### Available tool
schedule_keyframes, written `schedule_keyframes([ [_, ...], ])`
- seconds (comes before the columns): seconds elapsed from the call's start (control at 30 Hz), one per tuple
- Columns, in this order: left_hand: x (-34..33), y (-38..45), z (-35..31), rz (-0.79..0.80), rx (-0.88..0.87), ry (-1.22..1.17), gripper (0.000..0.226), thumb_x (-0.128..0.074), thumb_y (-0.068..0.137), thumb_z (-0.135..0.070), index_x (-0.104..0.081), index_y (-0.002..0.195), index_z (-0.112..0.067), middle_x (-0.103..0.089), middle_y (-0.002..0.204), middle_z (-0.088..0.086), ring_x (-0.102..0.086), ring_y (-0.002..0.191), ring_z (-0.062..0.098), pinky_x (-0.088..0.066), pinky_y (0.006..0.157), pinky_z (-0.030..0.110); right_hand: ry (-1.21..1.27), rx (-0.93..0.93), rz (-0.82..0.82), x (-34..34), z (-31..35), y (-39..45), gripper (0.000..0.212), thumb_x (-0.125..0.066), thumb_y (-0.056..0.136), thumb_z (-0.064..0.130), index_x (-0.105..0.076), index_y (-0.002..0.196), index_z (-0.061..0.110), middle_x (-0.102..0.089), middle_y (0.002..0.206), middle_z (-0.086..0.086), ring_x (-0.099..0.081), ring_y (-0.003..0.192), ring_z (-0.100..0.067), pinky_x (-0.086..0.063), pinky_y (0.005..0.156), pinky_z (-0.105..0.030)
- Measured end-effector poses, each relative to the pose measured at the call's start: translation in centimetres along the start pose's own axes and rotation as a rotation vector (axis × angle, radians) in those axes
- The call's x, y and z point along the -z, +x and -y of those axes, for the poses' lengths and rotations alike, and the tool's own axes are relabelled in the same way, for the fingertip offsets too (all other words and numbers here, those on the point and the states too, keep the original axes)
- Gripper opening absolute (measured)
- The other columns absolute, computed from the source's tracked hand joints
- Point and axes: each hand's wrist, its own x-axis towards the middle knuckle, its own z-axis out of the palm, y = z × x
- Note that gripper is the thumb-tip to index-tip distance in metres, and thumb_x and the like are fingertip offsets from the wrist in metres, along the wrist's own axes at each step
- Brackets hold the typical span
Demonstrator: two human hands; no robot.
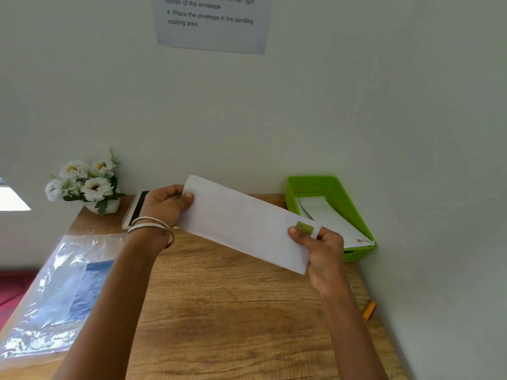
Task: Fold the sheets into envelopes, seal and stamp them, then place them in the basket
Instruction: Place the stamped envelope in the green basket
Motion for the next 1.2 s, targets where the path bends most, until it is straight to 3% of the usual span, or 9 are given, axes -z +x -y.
schedule_keyframes([
  [0.1, -2.8, 0.5, -1.2, 0.021, 0.026, 0.019, 0.012, -0.063, 0.085, -0.01, -0.069, 0.081, -0.018, -0.069, 0.088, 0.01, -0.062, 0.081, 0.029, -0.054, 0.075, 0.043, 0.008, 0.032, 0.017, 2.1, 2.1, -0.3, 0.037, -0.08, 0.063, 0.015, -0.07, 0.096, 0.003, -0.075, 0.093, -0.009, -0.072, 0.084, -0.021, -0.057, 0.063, -0.031],
  [0.2, -5.9, 1.3, -2.8, 0.048, -0.037, 0.038, 0.01, -0.066, 0.083, -0.007, -0.068, 0.08, -0.016, -0.066, 0.082, 0.006, -0.06, 0.073, 0.022, -0.049, 0.065, 0.028, -0.042, 0.031, -0.006, 4.8, 4.4, -0.6, 0.06, -0.088, 0.052, 0.034, -0.07, 0.102, 0.007, -0.074, 0.098, -0.01, -0.071, 0.087, -0.022, -0.058, 0.064, -0.032],
  [0.37, -12.8, 2.4, -4.9, 0.226, -0.117, 0.082, 0.006, -0.066, 0.083, -0.01, -0.067, 0.089, -0.012, -0.066, 0.084, 0.004, -0.059, 0.075, 0.019, -0.049, 0.065, 0.026, -0.06, 0.117, -0.245, 8.6, 6.9, -1.0, 0.013, -0.071, 0.078, 0.006, -0.069, 0.09, 0.004, -0.075, 0.081, -0.008, -0.071, 0.074, -0.021, -0.056, 0.055, -0.03],
  [0.53, -18.6, 4.0, -4.8, 0.293, -0.172, 0.35, 0.029, -0.07, 0.08, -0.031, -0.067, 0.106, -0.019, -0.066, 0.108, 0.004, -0.06, 0.1, 0.024, -0.047, 0.094, 0.034, 0.02, 0.119, -0.523, 11.1, 5.9, 0.3, 0.011, -0.065, 0.085, 0.001, -0.067, 0.096, 0.004, -0.07, 0.088, -0.01, -0.067, 0.078, -0.023, -0.059, 0.057, -0.034],
  [0.73, -20.8, 2.0, -2.6, 0.383, -0.189, 0.407, 0.008, -0.07, 0.08, -0.02, -0.072, 0.087, -0.02, -0.071, 0.091, 0.005, -0.064, 0.089, 0.018, -0.045, 0.08, 0.023, -0.221, 0.112, -0.65, 11.2, 2.2, 3.3, 0.016, -0.067, 0.085, 0.003, -0.066, 0.078, 0.018, -0.07, 0.084, -0.006, -0.068, 0.079, -0.026, -0.057, 0.076, -0.054],
  [0.83, -20.5, 1.5, -1.4, 0.378, -0.208, 0.445, 0.011, -0.069, 0.081, -0.019, -0.073, 0.091, -0.016, -0.069, 0.089, 0.005, -0.061, 0.086, 0.017, -0.041, 0.077, 0.021, -0.371, 0.136, -0.631, 11.4, 1.1, 4.3, 0.004, -0.064, 0.088, 0.009, -0.066, 0.091, 0.012, -0.071, 0.092, -0.012, -0.068, 0.082, -0.026, -0.057, 0.077, -0.043],
  [1.0, -19.1, 1.7, -0.3, 0.333, -0.213, 0.447, 0.008, -0.068, 0.081, -0.017, -0.072, 0.088, -0.019, -0.07, 0.087, 0.004, -0.064, 0.088, 0.019, -0.049, 0.086, 0.029, -0.506, 0.014, -0.446, 11.9, 0.3, 4.8, 0.061, -0.065, 0.087, 0.006, -0.037, 0.142, 0.008, -0.054, 0.123, -0.005, -0.056, 0.111, -0.022, -0.047, 0.097, -0.036],
  [1.1, -18.4, 1.7, 0.0, 0.312, -0.224, 0.427, 0.011, -0.068, 0.08, -0.015, -0.07, 0.079, -0.025, -0.071, 0.084, 0.005, -0.067, 0.082, 0.02, -0.053, 0.085, 0.036, -0.69, 0.121, -0.45, 11.9, 0.6, 4.8, 0.063, -0.067, 0.084, -0.001, -0.039, 0.14, 0.006, -0.061, 0.112, -0.009, -0.06, 0.1, -0.021, -0.046, 0.083, -0.026],
  [1.2, -17.7, 1.6, 0.3, 0.309, -0.227, 0.412, 0.017, -0.067, 0.081, -0.012, -0.069, 0.075, -0.029, -0.072, 0.079, 0.004, -0.068, 0.075, 0.021, -0.055, 0.08, 0.039, -0.803, 0.218, -0.5, 11.6, 0.7, 5.3, 0.055, -0.072, 0.079, 0.001, -0.05, 0.129, 0.004, -0.067, 0.104, -0.015, -0.065, 0.092, -0.027, -0.047, 0.076, -0.026],
])
